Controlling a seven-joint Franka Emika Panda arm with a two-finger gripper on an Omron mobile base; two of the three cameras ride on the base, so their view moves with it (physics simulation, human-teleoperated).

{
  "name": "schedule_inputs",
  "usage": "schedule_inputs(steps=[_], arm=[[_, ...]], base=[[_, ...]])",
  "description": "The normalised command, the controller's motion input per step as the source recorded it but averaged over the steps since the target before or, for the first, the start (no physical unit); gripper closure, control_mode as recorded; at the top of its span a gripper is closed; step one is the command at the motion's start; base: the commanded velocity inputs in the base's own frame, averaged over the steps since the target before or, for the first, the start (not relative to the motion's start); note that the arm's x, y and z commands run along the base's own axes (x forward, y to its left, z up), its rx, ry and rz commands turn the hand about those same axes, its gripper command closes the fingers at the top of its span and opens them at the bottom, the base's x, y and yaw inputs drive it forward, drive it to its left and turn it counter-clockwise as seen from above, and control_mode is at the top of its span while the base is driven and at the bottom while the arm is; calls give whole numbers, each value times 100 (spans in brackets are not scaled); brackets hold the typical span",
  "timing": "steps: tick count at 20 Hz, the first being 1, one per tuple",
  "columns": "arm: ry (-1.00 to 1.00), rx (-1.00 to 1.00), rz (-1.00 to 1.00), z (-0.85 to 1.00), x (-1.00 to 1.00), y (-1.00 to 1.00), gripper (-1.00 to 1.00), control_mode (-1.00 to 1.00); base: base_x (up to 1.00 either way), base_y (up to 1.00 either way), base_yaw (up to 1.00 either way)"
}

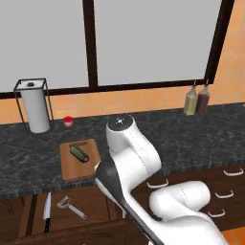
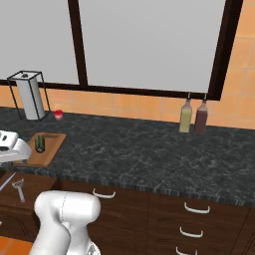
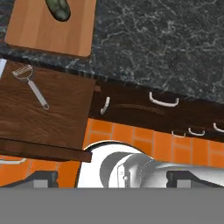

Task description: Place the appropriate cutting tool for cutting the cucumber skin on the cutting board.

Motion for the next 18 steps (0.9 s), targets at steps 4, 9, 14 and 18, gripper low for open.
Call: schedule_inputs(steps=[4,9,14,18], arm=[[7,0,0,-49,10,100,-100,-100],[10,0,0,-69,28,98,-100,-100],[25,0,-1,-55,20,63,-100,-100],[28,0,-3,-68,5,25,-100,-100]], base=[[0,0,0],[0,0,0],[0,0,0],[0,0,0]])
